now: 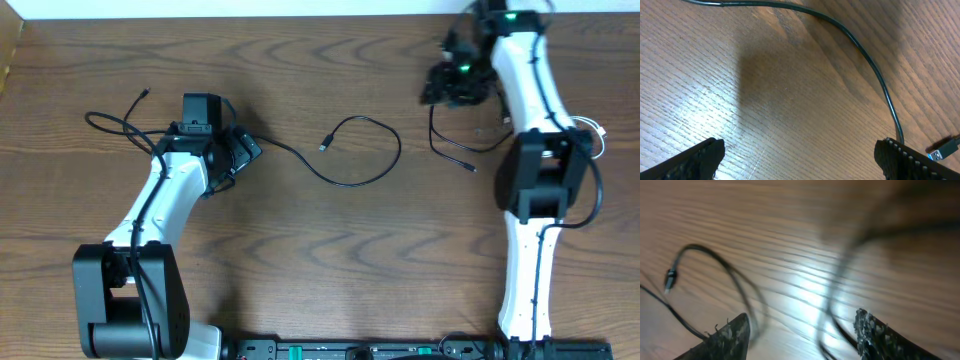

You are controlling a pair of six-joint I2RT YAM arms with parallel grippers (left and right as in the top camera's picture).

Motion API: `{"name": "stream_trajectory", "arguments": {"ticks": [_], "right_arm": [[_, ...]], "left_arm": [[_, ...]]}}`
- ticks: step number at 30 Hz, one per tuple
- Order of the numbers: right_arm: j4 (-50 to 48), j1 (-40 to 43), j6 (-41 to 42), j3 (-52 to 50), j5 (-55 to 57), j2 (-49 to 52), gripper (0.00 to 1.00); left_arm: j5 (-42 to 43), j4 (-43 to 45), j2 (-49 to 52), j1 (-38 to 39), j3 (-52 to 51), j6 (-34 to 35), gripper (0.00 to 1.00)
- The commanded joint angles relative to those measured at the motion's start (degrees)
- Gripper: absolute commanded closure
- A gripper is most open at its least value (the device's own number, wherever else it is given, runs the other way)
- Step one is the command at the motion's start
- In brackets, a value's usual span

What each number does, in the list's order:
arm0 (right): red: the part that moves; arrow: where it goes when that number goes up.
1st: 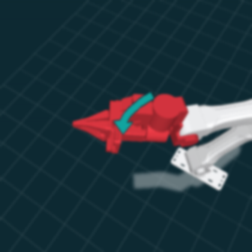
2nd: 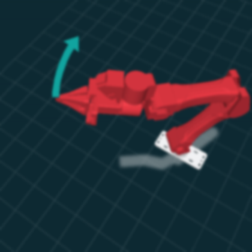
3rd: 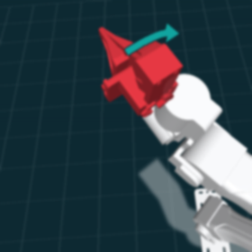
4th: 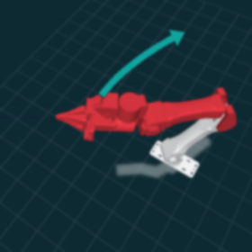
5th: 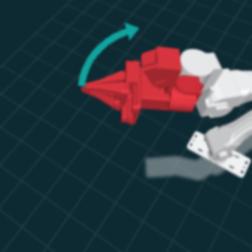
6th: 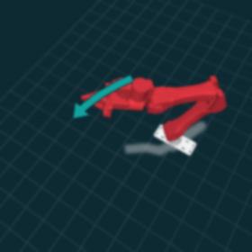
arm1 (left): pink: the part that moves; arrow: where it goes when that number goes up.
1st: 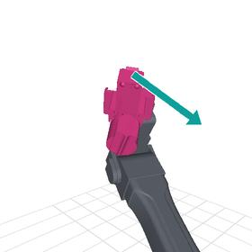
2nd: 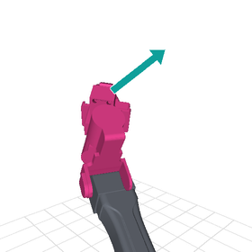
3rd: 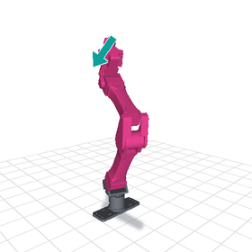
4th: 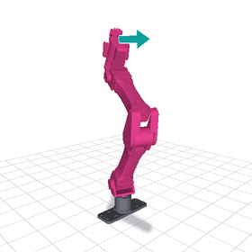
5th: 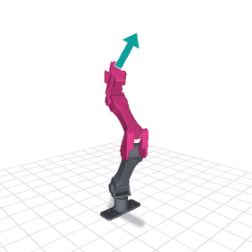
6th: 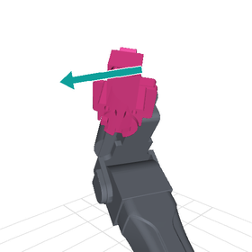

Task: Untangle cables

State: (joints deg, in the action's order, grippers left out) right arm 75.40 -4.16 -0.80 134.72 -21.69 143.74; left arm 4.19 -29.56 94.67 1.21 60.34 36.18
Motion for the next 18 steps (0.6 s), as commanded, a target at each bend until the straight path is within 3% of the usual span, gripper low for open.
{"name": "stream_trajectory", "arguments": {"ticks": [1,11,15,18], "right_arm": [[-2.5,-4.3,-1.0,-3.1,-1.8,0.1,0.35],[-13.9,-15.9,-0.9,-14.1,-1.8,0.1,0.36],[-18.4,-20.2,-1.0,-17.3,-1.7,0.1,0.47],[-21.8,-23.2,-1.0,-18.7,1.0,0.1,0.70]], "left_arm": [[-0.3,-0.1,-0.3,-0.1,-0.4,0.1,0.00],[-0.3,-0.1,-0.3,-0.1,-0.4,0.1,0.00],[-0.3,-0.1,-0.3,-0.1,-0.4,0.1,0.00],[-0.3,-0.1,-0.3,-0.1,-0.4,0.1,0.00]]}}
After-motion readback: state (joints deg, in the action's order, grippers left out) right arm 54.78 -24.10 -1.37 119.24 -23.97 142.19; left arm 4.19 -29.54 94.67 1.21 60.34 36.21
